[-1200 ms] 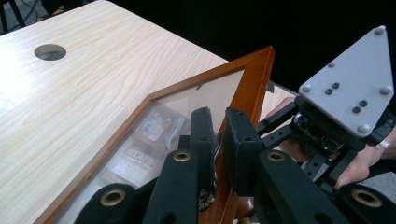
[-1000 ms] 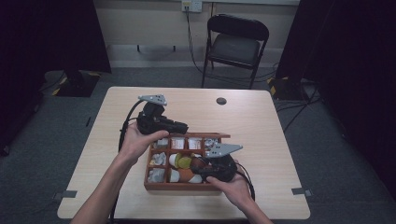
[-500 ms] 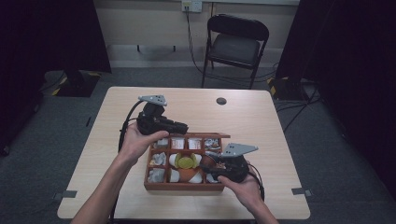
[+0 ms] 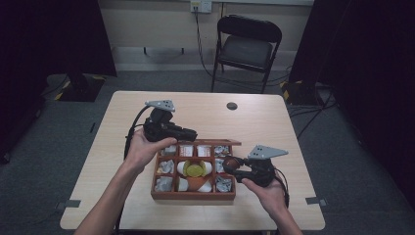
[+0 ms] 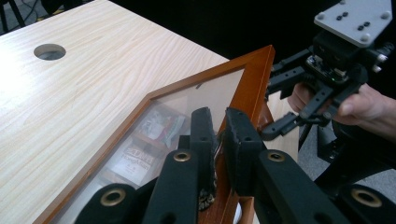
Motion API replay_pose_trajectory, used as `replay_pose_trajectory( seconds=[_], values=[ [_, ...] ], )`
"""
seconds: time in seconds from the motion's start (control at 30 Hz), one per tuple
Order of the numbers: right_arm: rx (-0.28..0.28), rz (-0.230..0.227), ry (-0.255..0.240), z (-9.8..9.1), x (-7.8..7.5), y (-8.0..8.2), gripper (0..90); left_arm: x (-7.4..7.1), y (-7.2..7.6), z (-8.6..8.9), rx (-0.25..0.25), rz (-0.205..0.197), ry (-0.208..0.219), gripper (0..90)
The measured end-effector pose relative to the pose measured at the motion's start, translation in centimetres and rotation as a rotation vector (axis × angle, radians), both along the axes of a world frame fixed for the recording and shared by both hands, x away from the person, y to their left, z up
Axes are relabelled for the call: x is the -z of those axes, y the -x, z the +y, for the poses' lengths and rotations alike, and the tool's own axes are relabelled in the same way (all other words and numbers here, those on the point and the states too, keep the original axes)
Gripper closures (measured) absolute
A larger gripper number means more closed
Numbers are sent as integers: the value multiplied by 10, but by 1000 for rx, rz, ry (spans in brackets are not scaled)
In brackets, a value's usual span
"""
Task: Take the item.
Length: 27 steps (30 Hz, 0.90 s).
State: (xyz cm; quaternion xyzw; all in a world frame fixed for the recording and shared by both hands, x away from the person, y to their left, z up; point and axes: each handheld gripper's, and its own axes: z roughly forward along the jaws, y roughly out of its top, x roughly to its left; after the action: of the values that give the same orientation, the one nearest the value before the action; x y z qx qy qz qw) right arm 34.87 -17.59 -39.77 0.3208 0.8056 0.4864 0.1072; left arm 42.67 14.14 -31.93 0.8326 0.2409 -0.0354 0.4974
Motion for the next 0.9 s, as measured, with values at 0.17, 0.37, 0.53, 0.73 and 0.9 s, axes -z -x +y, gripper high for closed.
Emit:
replay_pose_trajectory(
  seconds=[0.17,0.37,0.53,0.73,0.9],
  values=[
    [25,1,9,-9,2,-4,561,0,0,0,-1,-2,-2,823],
    [63,7,5,-21,5,-11,561,0,0,0,-1,-4,0,824],
    [93,18,5,-30,10,-17,561,0,0,0,-2,-3,-1,823],
    [125,21,1,-40,13,-24,561,0,0,0,-2,-3,-2,824],
    [149,21,-3,-47,14,-28,561,0,0,0,-1,-3,-2,823]
  ],
)
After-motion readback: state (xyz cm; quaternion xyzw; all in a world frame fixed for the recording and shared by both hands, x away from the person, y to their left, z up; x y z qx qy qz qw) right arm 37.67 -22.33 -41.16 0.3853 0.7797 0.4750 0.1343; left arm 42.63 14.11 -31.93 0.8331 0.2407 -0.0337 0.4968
